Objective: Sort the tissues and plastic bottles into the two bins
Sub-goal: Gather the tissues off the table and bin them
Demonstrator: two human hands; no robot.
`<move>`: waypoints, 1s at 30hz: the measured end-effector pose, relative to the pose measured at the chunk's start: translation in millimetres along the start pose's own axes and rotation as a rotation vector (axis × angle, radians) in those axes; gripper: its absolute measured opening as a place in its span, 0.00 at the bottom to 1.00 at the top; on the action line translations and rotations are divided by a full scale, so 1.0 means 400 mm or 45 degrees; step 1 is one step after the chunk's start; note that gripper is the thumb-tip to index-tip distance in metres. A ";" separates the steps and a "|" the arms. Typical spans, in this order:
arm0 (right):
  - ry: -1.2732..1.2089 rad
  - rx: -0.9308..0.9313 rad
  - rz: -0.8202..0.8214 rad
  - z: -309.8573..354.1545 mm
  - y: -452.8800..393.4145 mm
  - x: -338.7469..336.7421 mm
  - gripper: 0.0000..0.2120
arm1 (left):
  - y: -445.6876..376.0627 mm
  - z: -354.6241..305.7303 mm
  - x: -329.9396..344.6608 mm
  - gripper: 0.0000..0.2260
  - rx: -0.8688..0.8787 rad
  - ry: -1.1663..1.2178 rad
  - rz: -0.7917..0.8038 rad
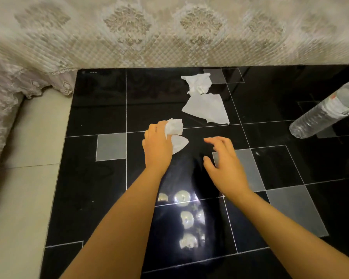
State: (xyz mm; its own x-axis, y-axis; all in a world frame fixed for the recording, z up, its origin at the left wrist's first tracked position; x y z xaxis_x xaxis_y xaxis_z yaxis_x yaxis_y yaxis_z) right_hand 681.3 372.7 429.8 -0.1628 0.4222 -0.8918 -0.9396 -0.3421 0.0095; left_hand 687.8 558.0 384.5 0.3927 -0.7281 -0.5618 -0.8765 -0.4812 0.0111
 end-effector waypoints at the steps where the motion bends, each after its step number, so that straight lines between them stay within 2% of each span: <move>1: 0.014 -0.013 -0.016 0.002 -0.040 0.001 0.20 | -0.027 0.000 0.010 0.16 0.000 -0.023 -0.012; 7: 0.225 -0.081 -0.013 0.013 -0.244 0.027 0.22 | -0.137 0.046 -0.002 0.15 -0.053 -0.220 -0.307; 11: 0.440 -0.063 0.060 -0.002 -0.334 0.050 0.25 | -0.187 0.038 0.010 0.16 -0.046 -0.281 -0.327; 16: 0.499 0.012 0.182 0.003 -0.406 0.078 0.29 | -0.204 0.039 0.016 0.16 -0.016 -0.340 -0.358; 20: 0.523 -0.072 0.081 0.021 -0.437 0.069 0.26 | -0.202 0.039 0.021 0.18 -0.015 -0.351 -0.377; 24: 0.464 -0.192 -0.108 0.059 -0.483 0.032 0.20 | -0.202 0.043 0.021 0.19 -0.012 -0.379 -0.391; 26: 0.460 -0.198 -0.092 0.070 -0.517 0.028 0.26 | -0.202 0.043 0.022 0.19 -0.005 -0.392 -0.402; 28: 0.518 -0.140 0.053 0.067 -0.557 0.045 0.41 | -0.201 0.044 0.024 0.19 -0.006 -0.386 -0.403; 30: 0.606 -0.052 0.198 0.057 -0.601 0.062 0.50 | -0.200 0.045 0.024 0.19 0.006 -0.388 -0.415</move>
State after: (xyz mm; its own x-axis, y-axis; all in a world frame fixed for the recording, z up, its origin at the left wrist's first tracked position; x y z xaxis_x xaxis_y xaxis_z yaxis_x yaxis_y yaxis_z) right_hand 896.4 484.5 415.9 -0.1355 -0.0630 -0.9888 -0.9012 -0.4069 0.1495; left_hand 756.6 598.4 363.4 0.5493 -0.3610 -0.7536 -0.7219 -0.6592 -0.2104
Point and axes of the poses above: each hand's wrist, its own y-axis away from the middle knuckle, its own x-axis out of the palm, z = x × y, the point moved 4 cm from there along -y, towards the middle knuckle, and after that the axes turned 14 degrees about y, right-handed, at the moved point
